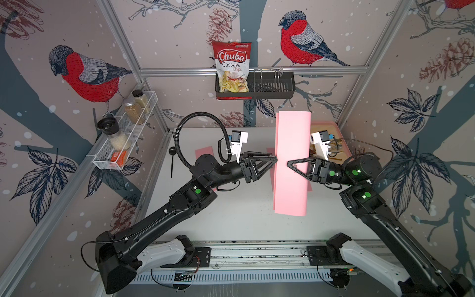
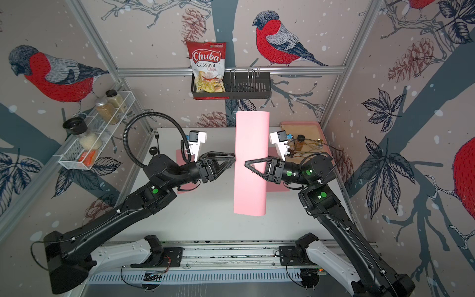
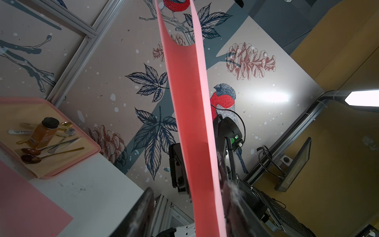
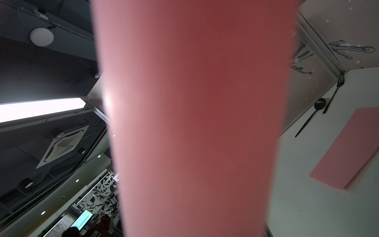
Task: Fold the rectangular paper in half along the long edge
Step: Fold the paper.
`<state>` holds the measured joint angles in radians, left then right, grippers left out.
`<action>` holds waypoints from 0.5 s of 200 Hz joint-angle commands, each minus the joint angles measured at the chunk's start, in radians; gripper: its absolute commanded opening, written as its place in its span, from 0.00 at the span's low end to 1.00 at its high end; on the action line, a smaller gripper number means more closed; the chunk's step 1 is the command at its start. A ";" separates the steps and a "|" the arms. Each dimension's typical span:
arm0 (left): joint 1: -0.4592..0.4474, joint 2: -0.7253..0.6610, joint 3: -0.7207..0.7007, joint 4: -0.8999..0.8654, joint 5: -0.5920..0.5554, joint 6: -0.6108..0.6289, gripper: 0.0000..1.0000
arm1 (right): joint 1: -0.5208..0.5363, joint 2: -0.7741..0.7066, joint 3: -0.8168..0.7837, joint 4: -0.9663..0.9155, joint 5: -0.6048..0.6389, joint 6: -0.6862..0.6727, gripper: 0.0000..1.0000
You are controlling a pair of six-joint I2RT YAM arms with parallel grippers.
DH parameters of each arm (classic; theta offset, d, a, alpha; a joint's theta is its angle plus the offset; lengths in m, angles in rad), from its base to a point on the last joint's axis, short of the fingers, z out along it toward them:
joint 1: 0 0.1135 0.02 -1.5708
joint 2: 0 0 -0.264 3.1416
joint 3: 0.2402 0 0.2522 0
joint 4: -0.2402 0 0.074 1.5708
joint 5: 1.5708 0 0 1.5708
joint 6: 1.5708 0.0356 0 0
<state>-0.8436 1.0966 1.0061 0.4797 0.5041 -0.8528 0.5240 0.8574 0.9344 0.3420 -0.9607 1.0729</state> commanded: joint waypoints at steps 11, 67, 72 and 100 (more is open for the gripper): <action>0.000 0.014 -0.003 0.145 0.060 -0.059 0.57 | 0.005 0.004 0.000 0.046 -0.002 -0.005 0.38; 0.001 0.031 -0.024 0.169 0.074 -0.077 0.57 | 0.019 0.011 0.003 0.015 0.016 -0.030 0.36; 0.000 0.032 -0.024 0.169 0.076 -0.077 0.57 | 0.020 0.011 0.003 0.009 0.019 -0.034 0.36; 0.000 0.036 -0.026 0.175 0.076 -0.080 0.53 | 0.024 0.013 0.009 -0.027 0.026 -0.060 0.35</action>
<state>-0.8436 1.1297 0.9821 0.5938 0.5686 -0.9218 0.5442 0.8700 0.9340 0.3267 -0.9485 1.0496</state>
